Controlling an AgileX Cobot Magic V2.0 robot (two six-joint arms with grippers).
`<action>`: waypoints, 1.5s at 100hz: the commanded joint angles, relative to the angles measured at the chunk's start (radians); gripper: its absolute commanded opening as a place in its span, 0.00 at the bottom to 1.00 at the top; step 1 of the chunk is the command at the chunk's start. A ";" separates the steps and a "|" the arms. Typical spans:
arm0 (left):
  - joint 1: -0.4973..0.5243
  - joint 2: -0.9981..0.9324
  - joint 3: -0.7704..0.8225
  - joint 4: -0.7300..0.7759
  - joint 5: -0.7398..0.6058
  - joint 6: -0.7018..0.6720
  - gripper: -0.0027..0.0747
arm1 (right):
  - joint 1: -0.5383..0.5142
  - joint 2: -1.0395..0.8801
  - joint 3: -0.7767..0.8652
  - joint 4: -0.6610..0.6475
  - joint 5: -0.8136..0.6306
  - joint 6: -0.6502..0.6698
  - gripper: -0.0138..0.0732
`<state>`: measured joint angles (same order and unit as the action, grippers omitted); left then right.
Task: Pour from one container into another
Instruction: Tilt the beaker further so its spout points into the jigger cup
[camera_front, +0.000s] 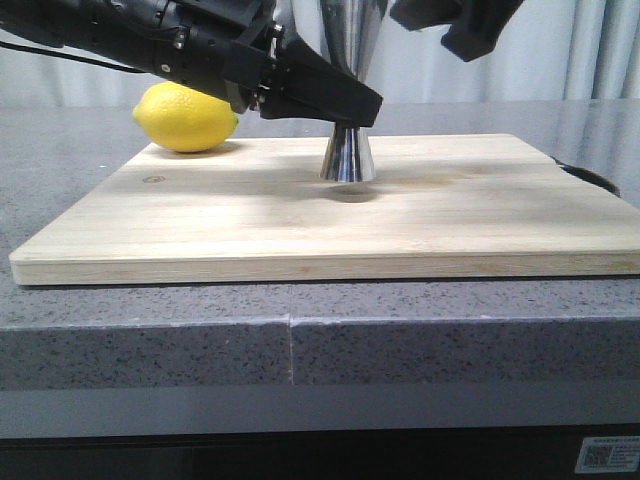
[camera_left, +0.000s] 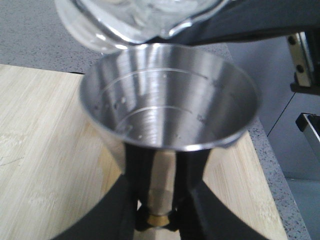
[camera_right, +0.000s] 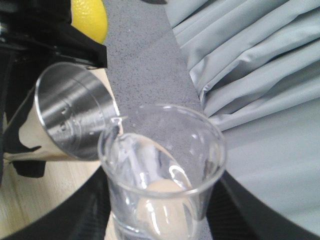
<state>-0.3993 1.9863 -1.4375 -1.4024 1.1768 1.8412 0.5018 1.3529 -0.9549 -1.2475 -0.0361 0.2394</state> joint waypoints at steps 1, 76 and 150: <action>-0.011 -0.050 -0.029 -0.075 0.092 -0.006 0.02 | -0.001 -0.039 -0.036 -0.011 -0.019 -0.002 0.44; -0.011 -0.050 -0.029 -0.075 0.092 -0.016 0.02 | -0.001 -0.039 -0.036 -0.048 -0.019 -0.002 0.44; -0.011 -0.050 -0.029 -0.065 0.092 -0.019 0.02 | -0.001 -0.039 -0.036 -0.084 -0.019 -0.002 0.44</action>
<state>-0.3993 1.9863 -1.4375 -1.3963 1.1768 1.8319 0.5018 1.3529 -0.9549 -1.3252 -0.0361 0.2394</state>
